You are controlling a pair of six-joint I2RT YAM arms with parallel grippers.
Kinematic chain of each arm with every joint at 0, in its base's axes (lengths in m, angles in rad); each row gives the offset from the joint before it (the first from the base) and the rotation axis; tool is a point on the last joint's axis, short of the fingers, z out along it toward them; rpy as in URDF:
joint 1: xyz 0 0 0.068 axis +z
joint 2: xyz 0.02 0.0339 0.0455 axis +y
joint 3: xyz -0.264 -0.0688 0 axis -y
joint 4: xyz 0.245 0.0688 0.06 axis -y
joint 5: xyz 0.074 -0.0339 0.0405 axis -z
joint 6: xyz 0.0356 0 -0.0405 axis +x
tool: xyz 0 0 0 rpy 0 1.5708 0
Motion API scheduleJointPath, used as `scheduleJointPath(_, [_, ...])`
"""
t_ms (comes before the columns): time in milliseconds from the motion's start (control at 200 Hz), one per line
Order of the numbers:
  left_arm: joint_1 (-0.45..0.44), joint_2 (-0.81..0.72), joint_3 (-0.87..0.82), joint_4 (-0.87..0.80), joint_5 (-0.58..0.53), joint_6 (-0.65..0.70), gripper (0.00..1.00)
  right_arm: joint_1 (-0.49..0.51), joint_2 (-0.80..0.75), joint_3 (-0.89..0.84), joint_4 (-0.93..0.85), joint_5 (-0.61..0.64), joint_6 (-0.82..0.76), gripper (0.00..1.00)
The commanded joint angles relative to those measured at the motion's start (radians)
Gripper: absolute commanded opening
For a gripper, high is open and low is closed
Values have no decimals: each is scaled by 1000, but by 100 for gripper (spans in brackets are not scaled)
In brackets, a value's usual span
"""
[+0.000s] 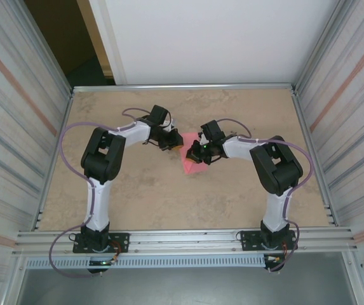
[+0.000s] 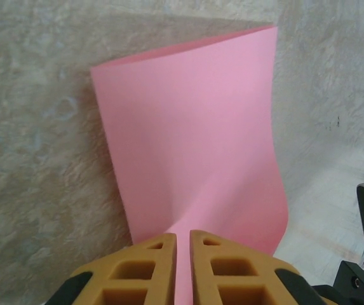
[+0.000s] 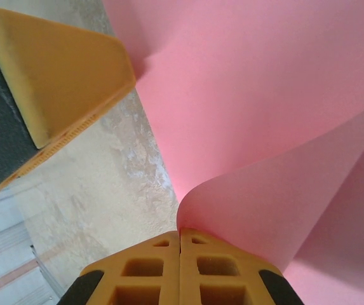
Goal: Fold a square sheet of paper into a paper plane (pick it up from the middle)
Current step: Fold the triangle a second time at the center of the table.
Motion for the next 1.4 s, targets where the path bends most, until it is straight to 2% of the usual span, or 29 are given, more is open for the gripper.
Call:
scheduleJointPath(0, [1,31,33,-30,2,23,15,8,24,32,21,-6,17,0])
scheduleJointPath(381, [-5,79,69,-106,-21,41,14,8,43,29,58,13,45,0])
scheduleJointPath(832, [-5,86,66,-114,-24,43,14,7,51,22,52,65,57,0])
scheduleJointPath(1393, [-5,89,64,-116,-21,44,13,5,63,28,60,40,48,0])
